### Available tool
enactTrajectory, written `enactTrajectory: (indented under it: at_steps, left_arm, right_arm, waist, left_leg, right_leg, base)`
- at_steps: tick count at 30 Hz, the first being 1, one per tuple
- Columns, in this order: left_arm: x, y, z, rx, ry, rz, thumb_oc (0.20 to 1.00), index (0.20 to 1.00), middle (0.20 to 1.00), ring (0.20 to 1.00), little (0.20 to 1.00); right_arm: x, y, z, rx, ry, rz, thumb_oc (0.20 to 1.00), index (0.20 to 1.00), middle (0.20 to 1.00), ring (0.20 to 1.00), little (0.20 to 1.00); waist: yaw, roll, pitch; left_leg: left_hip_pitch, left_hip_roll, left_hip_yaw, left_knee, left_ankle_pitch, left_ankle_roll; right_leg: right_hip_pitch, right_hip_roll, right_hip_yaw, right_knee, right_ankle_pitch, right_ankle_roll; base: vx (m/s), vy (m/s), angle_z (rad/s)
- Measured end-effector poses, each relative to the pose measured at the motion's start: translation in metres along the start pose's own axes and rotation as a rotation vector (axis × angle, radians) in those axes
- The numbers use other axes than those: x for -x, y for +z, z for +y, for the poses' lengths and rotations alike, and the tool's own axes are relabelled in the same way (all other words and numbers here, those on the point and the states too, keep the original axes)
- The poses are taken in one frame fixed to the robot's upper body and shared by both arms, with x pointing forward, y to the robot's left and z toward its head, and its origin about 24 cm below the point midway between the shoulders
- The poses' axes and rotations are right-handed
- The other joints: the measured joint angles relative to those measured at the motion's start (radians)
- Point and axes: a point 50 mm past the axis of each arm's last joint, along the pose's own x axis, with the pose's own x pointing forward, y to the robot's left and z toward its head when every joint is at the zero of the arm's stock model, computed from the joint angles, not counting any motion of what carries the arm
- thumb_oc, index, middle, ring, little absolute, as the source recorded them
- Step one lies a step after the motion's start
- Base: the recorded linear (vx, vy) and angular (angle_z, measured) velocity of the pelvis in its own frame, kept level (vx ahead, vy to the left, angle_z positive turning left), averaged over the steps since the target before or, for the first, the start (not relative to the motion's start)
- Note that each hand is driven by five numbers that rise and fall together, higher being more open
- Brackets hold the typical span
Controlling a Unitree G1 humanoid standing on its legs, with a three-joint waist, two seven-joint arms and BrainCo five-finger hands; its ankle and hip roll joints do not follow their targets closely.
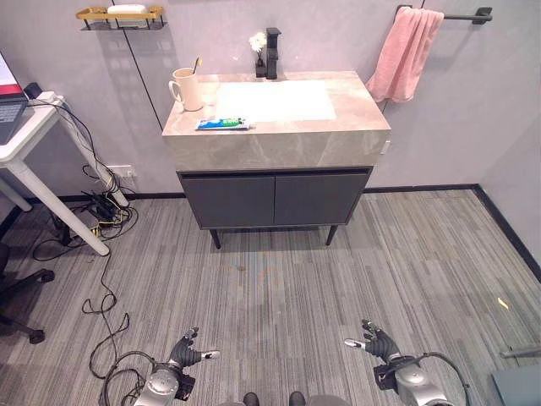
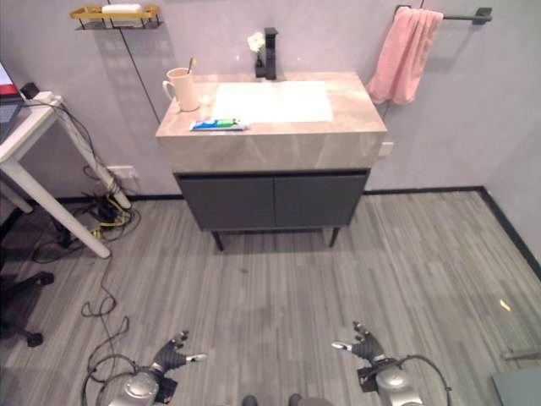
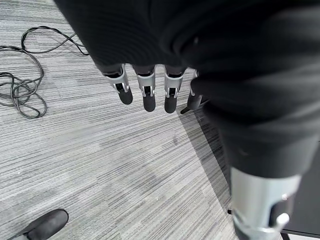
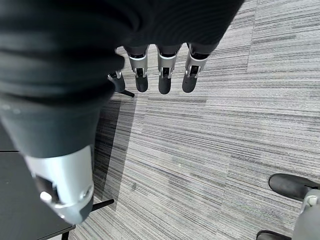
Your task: Put brush and paste in cup on sink, flatten towel.
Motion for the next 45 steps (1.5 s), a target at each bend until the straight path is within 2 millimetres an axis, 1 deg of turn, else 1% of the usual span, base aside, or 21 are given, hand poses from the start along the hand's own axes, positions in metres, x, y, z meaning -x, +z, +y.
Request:
enactTrajectory:
  at_steps: [8, 10, 15, 22, 25, 26, 29, 36, 41, 45]
  left_arm:
    - [0.002, -0.007, -0.001, 0.000, 0.000, 0.022, 1.000, 1.000, 1.000, 1.000, 1.000]
    - [0.003, -0.010, -0.001, 0.000, 0.001, 0.038, 1.000, 1.000, 1.000, 1.000, 1.000]
    - [0.003, -0.012, -0.001, -0.002, 0.002, 0.046, 1.000, 1.000, 1.000, 1.000, 1.000]
    - [0.003, -0.012, -0.003, 0.004, -0.004, 0.045, 1.000, 1.000, 1.000, 1.000, 1.000]
    - [0.003, -0.011, -0.004, 0.003, -0.002, 0.044, 1.000, 1.000, 1.000, 1.000, 1.000]
    - [0.002, -0.009, -0.003, 0.003, 0.002, 0.039, 1.000, 1.000, 1.000, 1.000, 1.000]
    - [0.002, -0.009, -0.004, 0.006, 0.000, 0.041, 1.000, 1.000, 1.000, 1.000, 1.000]
    - [0.001, -0.006, -0.007, 0.022, -0.006, 0.032, 1.000, 1.000, 1.000, 1.000, 1.000]
    - [0.001, -0.006, -0.007, 0.021, -0.007, 0.031, 1.000, 1.000, 1.000, 1.000, 1.000]
    - [0.000, -0.004, -0.010, 0.034, -0.015, 0.030, 1.000, 1.000, 1.000, 1.000, 1.000]
  right_arm:
    - [0.003, -0.007, 0.000, -0.002, 0.000, 0.019, 1.000, 1.000, 1.000, 1.000, 1.000]
    - [0.003, -0.007, 0.001, -0.002, 0.000, 0.019, 1.000, 1.000, 1.000, 1.000, 1.000]
    - [0.003, -0.008, 0.000, -0.004, -0.002, 0.022, 1.000, 1.000, 1.000, 1.000, 1.000]
    - [0.007, -0.021, -0.003, -0.029, -0.021, 0.074, 1.000, 1.000, 1.000, 1.000, 1.000]
    - [0.007, -0.021, -0.002, -0.026, -0.018, 0.071, 1.000, 1.000, 1.000, 1.000, 1.000]
    - [0.007, -0.020, -0.002, -0.026, -0.019, 0.069, 1.000, 1.000, 1.000, 1.000, 1.000]
    - [0.007, -0.022, -0.001, -0.026, -0.019, 0.073, 1.000, 1.000, 1.000, 1.000, 1.000]
    - [0.010, -0.033, 0.002, -0.045, -0.019, 0.118, 1.000, 1.000, 1.000, 1.000, 1.000]
    - [0.010, -0.035, 0.006, -0.086, -0.021, 0.126, 1.000, 1.000, 1.000, 1.000, 1.000]
    - [0.013, -0.043, 0.005, -0.089, -0.029, 0.166, 1.000, 1.000, 1.000, 1.000, 1.000]
  waist:
    - [0.001, -0.007, -0.015]
    - [0.001, -0.007, -0.024]
    - [0.001, -0.006, -0.023]
    - [0.000, 0.001, -0.018]
    - [0.000, -0.002, -0.010]
    - [0.001, -0.006, 0.004]
    - [0.001, -0.005, 0.018]
    - [-0.001, -0.006, 0.019]
    - [-0.001, -0.005, 0.019]
    - [-0.002, -0.007, 0.022]
  left_leg:
    - [0.001, 0.000, 0.000, -0.006, 0.001, -0.001]
    - [0.003, -0.001, -0.001, -0.016, 0.005, 0.000]
    - [0.003, -0.001, -0.002, -0.018, 0.006, 0.000]
    - [0.003, 0.000, -0.009, -0.019, 0.006, -0.001]
    - [0.002, 0.001, -0.010, -0.018, 0.007, -0.002]
    - [0.001, 0.001, -0.011, -0.019, 0.008, -0.004]
    - [0.000, 0.001, -0.014, -0.021, 0.009, -0.006]
    - [0.009, 0.001, -0.029, -0.024, 0.010, -0.008]
    - [0.010, 0.002, -0.030, -0.026, 0.011, -0.009]
    - [0.003, 0.003, -0.042, -0.028, 0.015, -0.015]
  right_leg:
    - [0.001, -0.001, 0.000, -0.004, 0.000, 0.000]
    - [0.000, -0.001, -0.001, -0.007, 0.000, -0.001]
    - [0.000, -0.001, -0.003, -0.009, 0.000, -0.001]
    - [0.005, 0.000, -0.010, -0.017, 0.001, -0.001]
    - [0.004, 0.001, -0.011, -0.015, 0.000, -0.002]
    - [-0.001, 0.000, -0.011, -0.007, -0.004, -0.005]
    - [-0.003, 0.001, -0.014, -0.004, -0.005, -0.006]
    - [0.012, 0.001, -0.024, -0.012, -0.004, -0.008]
    - [0.013, 0.001, -0.027, -0.011, -0.006, -0.008]
    - [0.009, 0.001, -0.039, -0.012, -0.010, -0.013]
  base:
    - [0.00, 0.000, 0.00]
    - [0.00, 0.000, 0.00]
    - [0.00, 0.000, 0.00]
    - [-0.01, -0.013, 0.02]
    - [-0.01, -0.010, 0.01]
    - [0.00, 0.000, 0.00]
    - [0.01, -0.007, 0.01]
    - [0.02, -0.016, 0.05]
    - [0.00, -0.026, 0.01]
    - [0.01, -0.069, 0.09]
